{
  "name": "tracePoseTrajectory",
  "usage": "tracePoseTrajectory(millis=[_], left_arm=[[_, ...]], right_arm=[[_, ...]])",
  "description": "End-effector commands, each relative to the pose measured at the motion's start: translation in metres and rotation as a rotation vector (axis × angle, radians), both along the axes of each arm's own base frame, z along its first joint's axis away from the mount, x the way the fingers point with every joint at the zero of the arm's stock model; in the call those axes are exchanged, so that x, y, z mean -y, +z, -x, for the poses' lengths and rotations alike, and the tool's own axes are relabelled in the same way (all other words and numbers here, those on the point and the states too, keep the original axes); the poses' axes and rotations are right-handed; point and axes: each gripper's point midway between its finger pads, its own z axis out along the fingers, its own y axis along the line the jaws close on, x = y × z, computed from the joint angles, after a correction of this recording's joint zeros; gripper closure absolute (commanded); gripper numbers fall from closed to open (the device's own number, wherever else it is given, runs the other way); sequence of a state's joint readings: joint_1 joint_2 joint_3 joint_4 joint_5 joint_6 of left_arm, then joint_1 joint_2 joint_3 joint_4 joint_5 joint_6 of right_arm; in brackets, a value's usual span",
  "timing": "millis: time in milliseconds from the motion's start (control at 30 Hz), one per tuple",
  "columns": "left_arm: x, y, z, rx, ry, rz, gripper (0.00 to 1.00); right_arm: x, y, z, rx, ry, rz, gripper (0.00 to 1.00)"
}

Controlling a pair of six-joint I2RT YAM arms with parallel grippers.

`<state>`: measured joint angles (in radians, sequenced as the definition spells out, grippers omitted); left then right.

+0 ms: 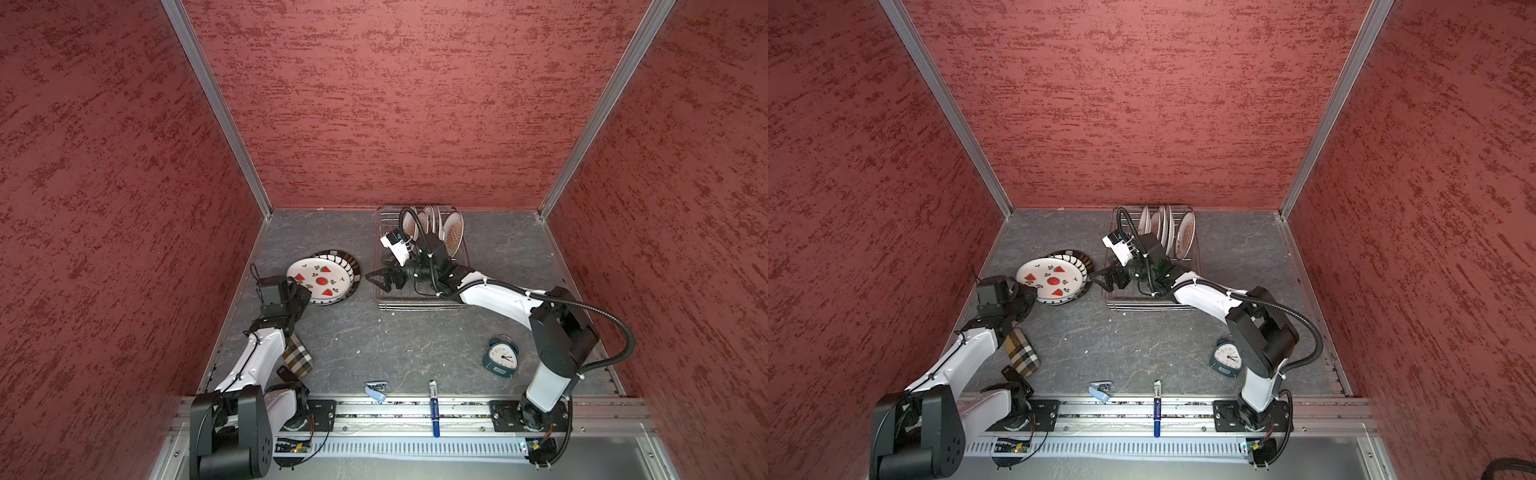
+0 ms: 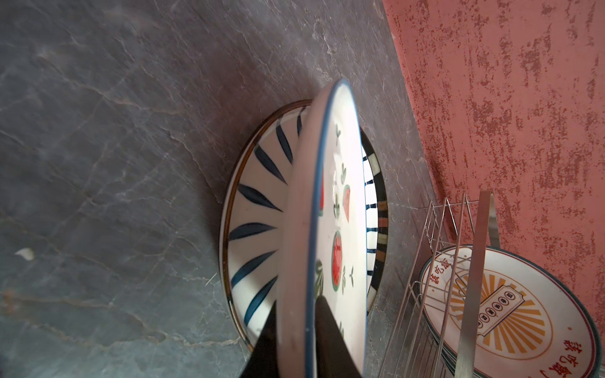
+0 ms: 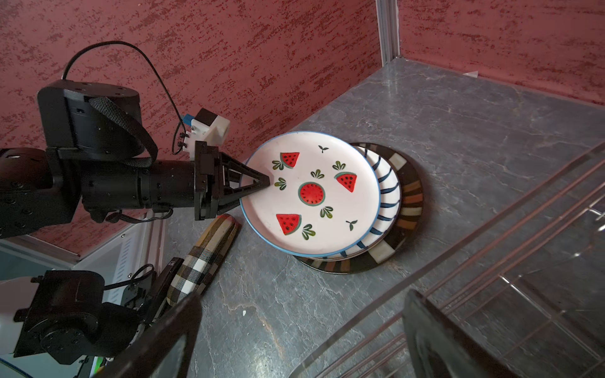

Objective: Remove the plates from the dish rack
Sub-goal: 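Carry the watermelon plate onto the blue-striped plate stack with the left gripper, then open the left gripper to release the watermelon plate on the stack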

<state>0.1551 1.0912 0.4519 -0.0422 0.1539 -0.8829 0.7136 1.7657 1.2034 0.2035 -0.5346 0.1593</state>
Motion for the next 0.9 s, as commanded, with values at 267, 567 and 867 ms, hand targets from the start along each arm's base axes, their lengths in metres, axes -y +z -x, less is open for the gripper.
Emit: tracePoseTrajectory(millis=[267, 567, 867], left_arm=[[0.005, 0.010, -0.017, 0.038, -0.024, -0.065, 0.60], [-0.008, 0.000, -0.011, -0.055, 0.048, -0.173, 0.45], [-0.028, 0.007, -0.010, -0.081, 0.123, -0.301, 0.18]], right_arm=[[-0.004, 0.006, -0.006, 0.043, -0.008, 0.008, 0.04], [-0.003, 0.004, -0.006, 0.036, -0.012, 0.014, 0.04], [-0.004, 0.003, -0.007, 0.033, -0.012, 0.014, 0.04]])
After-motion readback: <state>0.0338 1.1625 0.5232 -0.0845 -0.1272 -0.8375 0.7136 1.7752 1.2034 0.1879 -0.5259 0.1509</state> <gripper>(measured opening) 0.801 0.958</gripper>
